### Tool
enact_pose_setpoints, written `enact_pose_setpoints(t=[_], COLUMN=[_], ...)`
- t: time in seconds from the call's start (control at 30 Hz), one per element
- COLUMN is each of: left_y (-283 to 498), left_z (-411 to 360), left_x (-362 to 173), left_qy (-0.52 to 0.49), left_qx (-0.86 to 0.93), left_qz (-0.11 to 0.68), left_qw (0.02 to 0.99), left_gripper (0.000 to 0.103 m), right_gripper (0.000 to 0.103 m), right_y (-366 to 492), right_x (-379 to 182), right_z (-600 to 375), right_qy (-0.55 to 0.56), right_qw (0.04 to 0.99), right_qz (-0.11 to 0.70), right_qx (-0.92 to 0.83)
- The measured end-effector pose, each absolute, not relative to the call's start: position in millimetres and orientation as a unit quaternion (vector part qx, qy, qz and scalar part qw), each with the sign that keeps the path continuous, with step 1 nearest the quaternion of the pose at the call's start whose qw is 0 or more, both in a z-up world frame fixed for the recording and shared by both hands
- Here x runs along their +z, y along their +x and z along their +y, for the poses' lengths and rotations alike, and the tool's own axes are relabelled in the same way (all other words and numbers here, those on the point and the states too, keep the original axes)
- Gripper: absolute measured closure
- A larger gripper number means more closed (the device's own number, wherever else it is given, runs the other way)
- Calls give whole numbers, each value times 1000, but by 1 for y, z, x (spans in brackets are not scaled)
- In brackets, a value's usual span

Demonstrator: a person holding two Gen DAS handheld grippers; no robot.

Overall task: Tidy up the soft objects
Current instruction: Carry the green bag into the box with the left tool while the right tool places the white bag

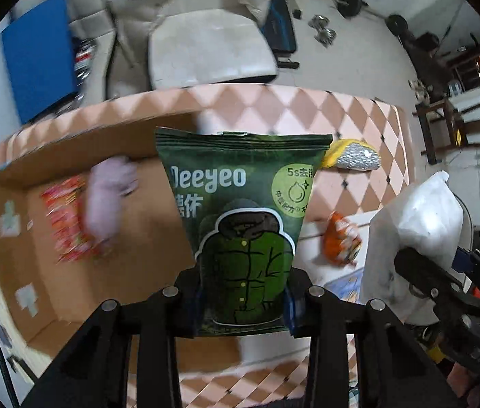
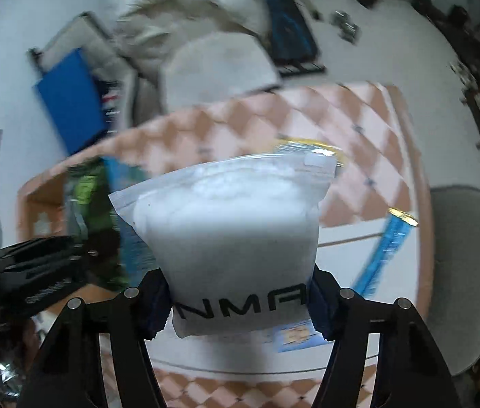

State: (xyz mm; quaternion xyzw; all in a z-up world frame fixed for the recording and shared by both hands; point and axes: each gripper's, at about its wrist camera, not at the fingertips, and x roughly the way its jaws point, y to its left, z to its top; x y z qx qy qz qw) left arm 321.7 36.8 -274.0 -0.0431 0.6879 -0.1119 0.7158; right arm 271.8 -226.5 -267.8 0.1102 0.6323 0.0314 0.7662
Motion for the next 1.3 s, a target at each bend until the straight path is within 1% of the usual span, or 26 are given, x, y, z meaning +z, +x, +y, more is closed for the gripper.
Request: enact_pose_setpoints(t=[0.03,0.13,0.23,0.37,0.47,0.53,0.7,0.83,1.03,1.17,1.2,1.27,1.3], left_y=[319,303,295,289,288,288,288,286,278,271,273,273,277], left_z=[54,114,155,206,225,236,245,242,229,234,231,233,244], left_x=[-271,-277,-300,-346,-378,-397,-429,-447,-452,-453,-451,-445,-443], left_qy=[-47,-49,-55,-65,-59,-72,-73,-57,-48,-47,-49,-58,-63], left_qx=[-107,-76,-43,-5,12,17,16,3,-6,-8,-8,-6,-7], left_qz=[689,692,709,739,752,762,779,790,796,795,795,794,793], left_qw=[715,716,702,671,656,643,622,610,603,605,604,604,605], left_gripper=[71,71,71,71,71,71,71,71,71,70,69,63,62], right_gripper=[35,35,35,35,35,35,35,35,34,33,32,30,29], right_y=[275,276,275,271,267,270,275,272,271,270,269,269,272], right_x=[-254,-247,-247,-283,-309,-333,-371,-390,-415,-426,-428,-430,-431], right_z=[-197,-134,-73,-9,22,33,55,66,72,74,74,69,67], right_qy=[107,102,91,85,71,65,50,43,51,60,61,63,64], right_qw=[769,769,760,736,727,720,701,691,676,669,667,661,660], right_qz=[628,624,633,662,676,686,708,719,735,740,743,748,749], right_qx=[47,94,117,114,97,87,68,51,26,15,13,13,13])
